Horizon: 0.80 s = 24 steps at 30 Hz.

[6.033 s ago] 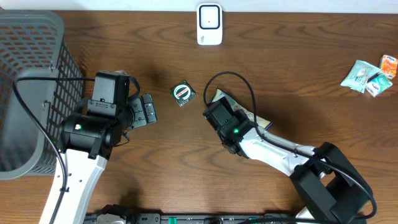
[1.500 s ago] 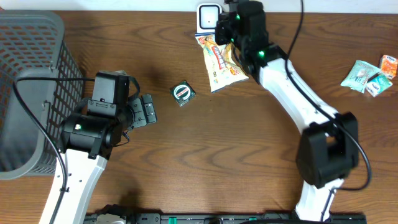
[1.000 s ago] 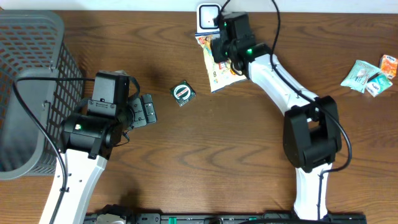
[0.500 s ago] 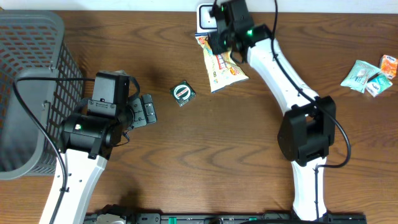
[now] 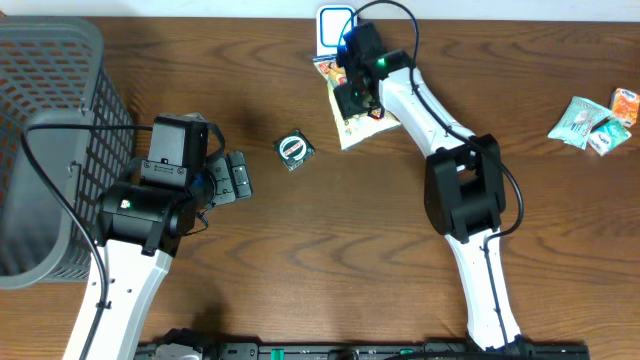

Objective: Scan the item barcode
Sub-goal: 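Carry the snack bag up under the white scanner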

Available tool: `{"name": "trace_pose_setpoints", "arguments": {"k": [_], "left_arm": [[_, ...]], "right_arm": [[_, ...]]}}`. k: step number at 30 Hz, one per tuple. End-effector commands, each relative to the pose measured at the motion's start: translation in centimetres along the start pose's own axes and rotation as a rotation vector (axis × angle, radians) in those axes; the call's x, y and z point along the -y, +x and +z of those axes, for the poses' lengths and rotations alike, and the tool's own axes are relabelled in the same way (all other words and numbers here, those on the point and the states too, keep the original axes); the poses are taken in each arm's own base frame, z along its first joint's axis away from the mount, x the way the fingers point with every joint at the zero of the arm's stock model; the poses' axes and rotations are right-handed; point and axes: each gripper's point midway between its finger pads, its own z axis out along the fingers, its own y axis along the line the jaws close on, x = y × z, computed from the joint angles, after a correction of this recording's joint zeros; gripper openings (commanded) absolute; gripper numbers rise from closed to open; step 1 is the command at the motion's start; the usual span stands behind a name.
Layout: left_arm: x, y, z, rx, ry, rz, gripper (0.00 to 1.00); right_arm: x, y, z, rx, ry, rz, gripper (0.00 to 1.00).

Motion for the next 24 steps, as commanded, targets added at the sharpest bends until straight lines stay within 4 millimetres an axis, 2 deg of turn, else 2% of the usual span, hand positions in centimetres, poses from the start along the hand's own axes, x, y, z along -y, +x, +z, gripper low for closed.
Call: {"name": "trace_pose_setpoints", "arguments": {"k": [1,3,5,6,10,13,19,22,24], "left_arm": [[0.1,-0.3,-0.2,0.006,0.003,-0.011,0.98],[0.1,-0.3,-0.2,0.006,0.003,-0.011,0.98],[0.1,-0.3,-0.2,0.006,0.003,-0.011,0.98],[0.1,-0.3,-0.2,0.006,0.003,-0.011,0.97],[0.1,-0.3,-0.2,0.006,0.004,-0.011,0.98],[0.1,-0.3,-0.2,0.006,0.003,-0.011,0.98],[0.1,-0.3,-0.2,0.006,0.003,-0.011,0.98],[0.1,-0.3,-0.2,0.006,0.003,-0.011,0.98],[0.1,-0.3,-0.2,0.006,0.004,-0.011,0.98]], "right_arm": [[0.4,1.0,0.5,-0.041,0.022,-0.004,0.53],[0.4,1.5,0.8,-0.060,0.023,-0.004,0.37],[0.4,1.5,0.8,-0.061,0.023,-0.004,0.08],[0.4,1.4,0.7,-0.057,0.023,-0.004,0.01],[0.1,0.1,-0.9,-0.011,0.020,0.007,0.01],[0.1,-1.8,-3.6,0.062,0.021,0.040,0.01],[-0.1,-8.1,-12.9,0.347,0.000,0.067,0.01],[-0.4,-10.5,-16.4,0.469,-0.011,0.064,0.01],[-0.5,-11.7,-17.5,0.529,-0.017,0.063,0.01]]}}
